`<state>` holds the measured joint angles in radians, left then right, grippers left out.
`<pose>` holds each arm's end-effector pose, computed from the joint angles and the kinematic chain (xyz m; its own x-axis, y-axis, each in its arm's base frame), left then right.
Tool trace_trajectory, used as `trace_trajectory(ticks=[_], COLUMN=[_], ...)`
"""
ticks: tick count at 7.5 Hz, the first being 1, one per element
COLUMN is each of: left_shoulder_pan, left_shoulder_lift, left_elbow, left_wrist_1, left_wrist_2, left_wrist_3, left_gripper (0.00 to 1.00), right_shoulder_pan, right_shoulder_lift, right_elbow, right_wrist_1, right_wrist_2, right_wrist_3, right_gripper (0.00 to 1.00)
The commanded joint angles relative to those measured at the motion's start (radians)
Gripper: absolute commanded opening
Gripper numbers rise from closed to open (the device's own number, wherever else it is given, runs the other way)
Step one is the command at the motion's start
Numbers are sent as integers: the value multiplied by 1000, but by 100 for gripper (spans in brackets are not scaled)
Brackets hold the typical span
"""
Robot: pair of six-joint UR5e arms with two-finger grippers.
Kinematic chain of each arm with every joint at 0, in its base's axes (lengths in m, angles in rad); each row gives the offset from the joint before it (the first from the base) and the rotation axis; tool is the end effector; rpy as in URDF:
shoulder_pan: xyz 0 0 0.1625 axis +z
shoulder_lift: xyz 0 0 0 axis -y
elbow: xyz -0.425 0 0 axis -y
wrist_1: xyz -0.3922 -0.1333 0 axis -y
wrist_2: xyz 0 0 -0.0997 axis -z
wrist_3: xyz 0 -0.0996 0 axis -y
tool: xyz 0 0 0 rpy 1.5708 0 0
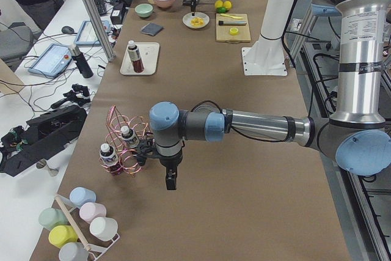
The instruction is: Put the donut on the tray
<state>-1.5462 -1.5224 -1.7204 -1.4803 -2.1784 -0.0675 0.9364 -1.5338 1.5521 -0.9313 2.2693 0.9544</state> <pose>-0.0649 -0.4719 0.6281 0.8204 -0.0412 -0.5703 0.0308 0.9991 -0.0278 -0.2604 -0.4706 0.5794 0.6046 0.0746 0.7930 -0.0420 0.9972 -0.0618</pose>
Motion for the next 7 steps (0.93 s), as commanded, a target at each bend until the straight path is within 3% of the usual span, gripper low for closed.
trace_trajectory(ticks=[1, 3, 4, 7], left_shoulder_pan=[0, 0, 0, 0], left_shoulder_lift=[1, 1, 2, 2], left_elbow=[1, 2, 2, 2], left_wrist_1=[0, 0, 0, 0], left_wrist_2=[-1, 0, 0, 0], left_wrist_3=[0, 0, 0, 0], left_gripper=[98, 98, 98, 98], right_shoulder_pan=[-8, -8, 2, 27], right_shoulder_lift=[4, 11, 26, 85], right_elbow=[3, 31, 40, 45], right_wrist_1=[2, 0, 0, -1], right_wrist_2=[1, 28, 109, 148], right_wrist_3=[7, 10, 21, 58], right_gripper=[0, 0, 0, 0])
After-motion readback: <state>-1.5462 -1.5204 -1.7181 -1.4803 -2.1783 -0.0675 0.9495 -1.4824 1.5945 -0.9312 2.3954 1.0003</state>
